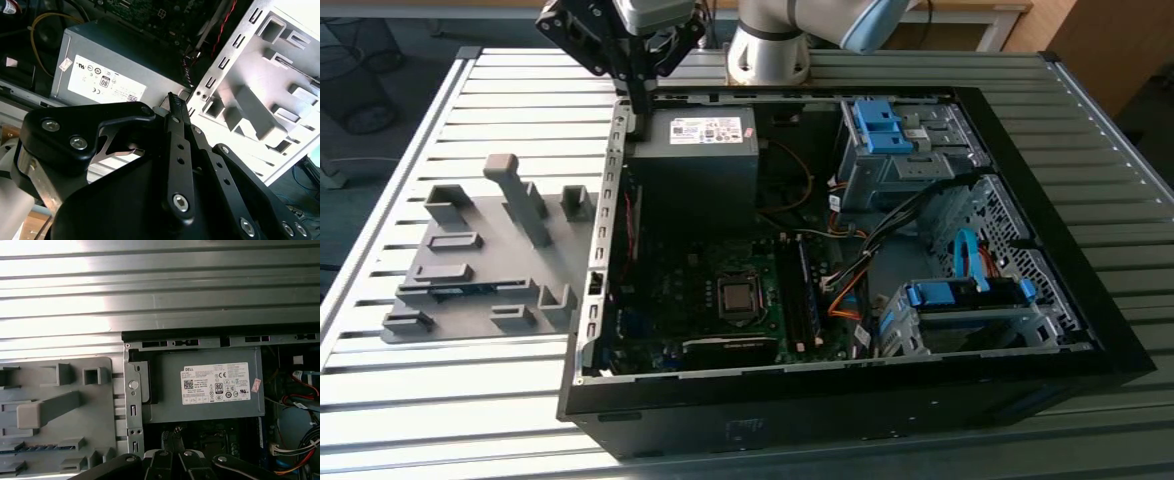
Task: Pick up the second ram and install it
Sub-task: 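Reach for the second ram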
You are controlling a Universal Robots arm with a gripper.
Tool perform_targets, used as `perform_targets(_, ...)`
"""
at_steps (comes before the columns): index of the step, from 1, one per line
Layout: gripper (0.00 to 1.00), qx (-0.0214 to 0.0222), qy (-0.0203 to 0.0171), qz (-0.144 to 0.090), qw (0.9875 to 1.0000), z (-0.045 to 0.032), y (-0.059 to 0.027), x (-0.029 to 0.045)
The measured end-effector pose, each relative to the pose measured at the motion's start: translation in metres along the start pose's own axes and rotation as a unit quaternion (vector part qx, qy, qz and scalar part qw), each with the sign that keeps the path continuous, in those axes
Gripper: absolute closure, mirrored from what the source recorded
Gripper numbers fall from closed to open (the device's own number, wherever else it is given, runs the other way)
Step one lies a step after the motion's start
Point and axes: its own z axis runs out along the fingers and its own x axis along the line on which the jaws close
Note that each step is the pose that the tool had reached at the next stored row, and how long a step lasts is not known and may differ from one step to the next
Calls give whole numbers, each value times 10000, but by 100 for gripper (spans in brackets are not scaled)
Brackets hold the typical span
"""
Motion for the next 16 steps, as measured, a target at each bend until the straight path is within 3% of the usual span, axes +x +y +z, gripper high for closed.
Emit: perform_targets(16, 89, 0, 0, 0, 10000, 7, -4, 48)
